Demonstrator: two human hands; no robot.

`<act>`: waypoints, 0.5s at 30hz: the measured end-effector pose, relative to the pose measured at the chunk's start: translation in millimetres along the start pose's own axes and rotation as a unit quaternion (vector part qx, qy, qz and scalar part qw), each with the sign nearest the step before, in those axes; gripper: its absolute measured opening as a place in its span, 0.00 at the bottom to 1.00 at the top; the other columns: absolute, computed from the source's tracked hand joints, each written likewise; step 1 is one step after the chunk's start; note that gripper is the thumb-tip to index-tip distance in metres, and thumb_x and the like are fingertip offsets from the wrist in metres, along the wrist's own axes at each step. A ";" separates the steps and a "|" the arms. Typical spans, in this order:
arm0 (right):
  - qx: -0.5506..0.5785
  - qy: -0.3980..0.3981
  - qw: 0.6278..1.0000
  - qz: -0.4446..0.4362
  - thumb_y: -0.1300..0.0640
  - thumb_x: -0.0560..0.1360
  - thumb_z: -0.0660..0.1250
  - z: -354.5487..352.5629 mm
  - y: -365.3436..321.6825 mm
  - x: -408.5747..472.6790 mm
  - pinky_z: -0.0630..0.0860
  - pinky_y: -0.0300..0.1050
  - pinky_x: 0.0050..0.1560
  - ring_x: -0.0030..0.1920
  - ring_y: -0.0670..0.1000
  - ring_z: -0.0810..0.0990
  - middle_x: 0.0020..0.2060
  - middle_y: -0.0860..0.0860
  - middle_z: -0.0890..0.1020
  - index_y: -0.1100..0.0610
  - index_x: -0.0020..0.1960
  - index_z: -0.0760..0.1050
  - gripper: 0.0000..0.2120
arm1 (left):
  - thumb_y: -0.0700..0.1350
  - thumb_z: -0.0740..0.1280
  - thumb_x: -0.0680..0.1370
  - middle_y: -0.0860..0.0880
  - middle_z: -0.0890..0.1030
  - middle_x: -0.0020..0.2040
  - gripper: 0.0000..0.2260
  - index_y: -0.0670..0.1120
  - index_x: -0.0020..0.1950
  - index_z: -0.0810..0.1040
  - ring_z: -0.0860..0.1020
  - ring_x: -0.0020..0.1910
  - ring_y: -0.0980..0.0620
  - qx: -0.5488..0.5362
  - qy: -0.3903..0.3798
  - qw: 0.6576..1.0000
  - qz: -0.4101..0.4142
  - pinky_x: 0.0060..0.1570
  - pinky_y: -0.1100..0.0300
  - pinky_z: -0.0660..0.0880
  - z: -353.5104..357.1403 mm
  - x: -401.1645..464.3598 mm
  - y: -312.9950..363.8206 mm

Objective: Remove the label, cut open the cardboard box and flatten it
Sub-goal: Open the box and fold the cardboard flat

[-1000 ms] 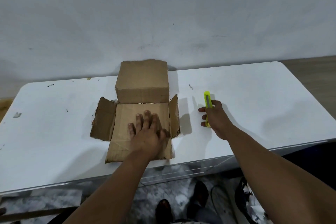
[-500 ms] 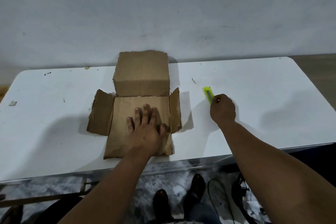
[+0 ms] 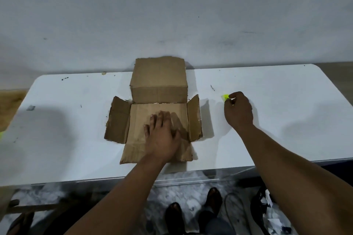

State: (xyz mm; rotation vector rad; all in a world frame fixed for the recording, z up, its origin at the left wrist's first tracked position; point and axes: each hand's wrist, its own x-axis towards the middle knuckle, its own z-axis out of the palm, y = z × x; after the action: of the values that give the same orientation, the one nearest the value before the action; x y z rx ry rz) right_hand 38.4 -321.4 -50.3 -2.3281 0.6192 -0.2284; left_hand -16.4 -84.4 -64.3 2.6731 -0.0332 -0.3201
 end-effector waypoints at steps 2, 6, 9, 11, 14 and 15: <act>0.028 -0.028 0.999 -0.025 0.56 0.77 0.61 1.3 -14.4 0.7 0.76 0.56 0.56 0.52 0.56 0.79 0.50 0.51 0.81 0.54 0.52 0.75 0.07 | 0.54 0.57 0.83 0.46 0.51 0.83 0.30 0.47 0.83 0.51 0.45 0.82 0.43 -0.022 0.007 1.000 0.001 0.78 0.43 0.45 -8.6 1.8 0.6; 0.063 -0.086 0.993 -0.059 0.56 0.78 0.61 5.9 -48.4 3.3 0.71 0.44 0.47 0.48 0.51 0.77 0.49 0.48 0.79 0.55 0.56 0.76 0.09 | 0.52 0.60 0.83 0.46 0.58 0.81 0.28 0.46 0.81 0.58 0.53 0.81 0.43 -0.096 0.039 0.995 0.008 0.78 0.43 0.55 -30.5 9.4 -3.0; 0.077 -0.124 0.987 -0.067 0.56 0.79 0.61 12.1 -73.5 9.0 0.69 0.43 0.47 0.47 0.49 0.76 0.51 0.49 0.79 0.55 0.59 0.75 0.11 | 0.51 0.61 0.82 0.45 0.64 0.79 0.26 0.46 0.80 0.63 0.60 0.78 0.44 -0.145 0.074 0.987 0.007 0.76 0.46 0.61 -52.2 15.4 -10.7; 0.082 -0.146 0.984 -0.064 0.55 0.79 0.61 17.2 -87.3 15.6 0.70 0.42 0.45 0.46 0.49 0.76 0.53 0.49 0.79 0.54 0.61 0.74 0.13 | 0.51 0.61 0.82 0.45 0.67 0.78 0.25 0.46 0.79 0.65 0.64 0.76 0.42 -0.142 0.087 0.986 0.004 0.75 0.45 0.63 -67.9 23.0 -17.1; 0.086 -0.182 0.978 -0.053 0.53 0.79 0.61 25.3 -106.3 26.2 0.68 0.36 0.38 0.43 0.45 0.77 0.56 0.48 0.78 0.54 0.66 0.73 0.17 | 0.48 0.63 0.82 0.43 0.71 0.74 0.23 0.45 0.77 0.67 0.71 0.71 0.41 -0.138 0.111 0.984 -0.008 0.71 0.46 0.67 -90.0 42.6 -28.6; 0.086 -0.195 0.976 -0.051 0.52 0.79 0.61 29.4 -111.9 30.9 0.68 0.35 0.39 0.47 0.47 0.78 0.58 0.49 0.78 0.53 0.68 0.72 0.18 | 0.47 0.63 0.82 0.43 0.72 0.74 0.23 0.45 0.77 0.67 0.72 0.70 0.42 -0.138 0.117 0.983 -0.021 0.71 0.47 0.68 -96.6 49.3 -32.6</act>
State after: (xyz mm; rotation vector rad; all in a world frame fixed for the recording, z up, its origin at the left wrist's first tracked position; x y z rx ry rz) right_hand 116.2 -248.0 3.6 -2.1552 0.2732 0.1255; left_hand 52.8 -17.4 -4.8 2.4196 0.1304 -0.0179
